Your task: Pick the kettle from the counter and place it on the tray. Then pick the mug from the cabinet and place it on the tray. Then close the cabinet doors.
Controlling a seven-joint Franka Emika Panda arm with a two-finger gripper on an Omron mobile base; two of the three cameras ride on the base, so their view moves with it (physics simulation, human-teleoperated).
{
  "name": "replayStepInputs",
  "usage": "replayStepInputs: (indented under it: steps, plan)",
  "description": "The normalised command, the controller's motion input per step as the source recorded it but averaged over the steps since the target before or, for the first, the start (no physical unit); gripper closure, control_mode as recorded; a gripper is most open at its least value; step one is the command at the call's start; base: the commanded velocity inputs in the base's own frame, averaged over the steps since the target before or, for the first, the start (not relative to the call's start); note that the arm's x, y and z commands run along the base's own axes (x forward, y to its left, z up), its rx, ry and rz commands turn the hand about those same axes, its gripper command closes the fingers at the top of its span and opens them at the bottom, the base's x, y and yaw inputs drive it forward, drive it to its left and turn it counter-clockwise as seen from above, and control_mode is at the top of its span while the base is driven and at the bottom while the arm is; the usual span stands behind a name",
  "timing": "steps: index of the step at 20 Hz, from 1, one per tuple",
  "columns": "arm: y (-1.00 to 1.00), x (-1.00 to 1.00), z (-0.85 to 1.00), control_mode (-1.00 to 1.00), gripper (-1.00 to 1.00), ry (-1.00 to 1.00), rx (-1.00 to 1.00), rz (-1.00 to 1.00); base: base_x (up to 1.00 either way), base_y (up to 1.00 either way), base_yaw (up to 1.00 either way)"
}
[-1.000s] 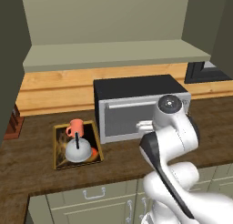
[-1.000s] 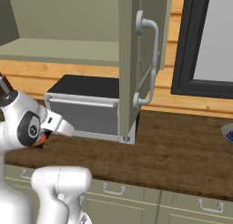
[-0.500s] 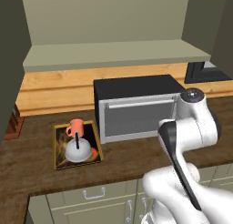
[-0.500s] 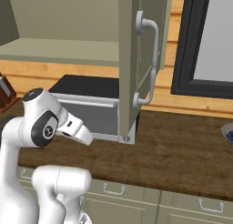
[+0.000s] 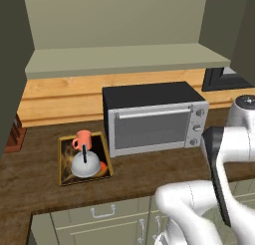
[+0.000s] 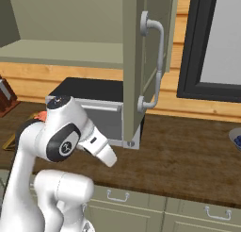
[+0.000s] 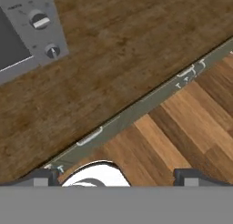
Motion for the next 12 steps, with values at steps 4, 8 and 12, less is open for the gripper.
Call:
replayStepInputs:
  steps: [4, 8, 12]
  plan:
    - [-0.62, -0.95, -0.43, -1.0, -1.0, -0.4, 0.01, -0.09, 0.0, 0.0, 0.0]
    - [-0.39, -0.98, -0.52, -1.0, -1.0, -0.44, 0.0, -0.03, 0.0, 0.0, 0.0]
    - [-0.2, -0.75, -0.55, -1.0, -1.0, -0.46, 0.0, 0.0, 0.0, 0.0, 0.0]
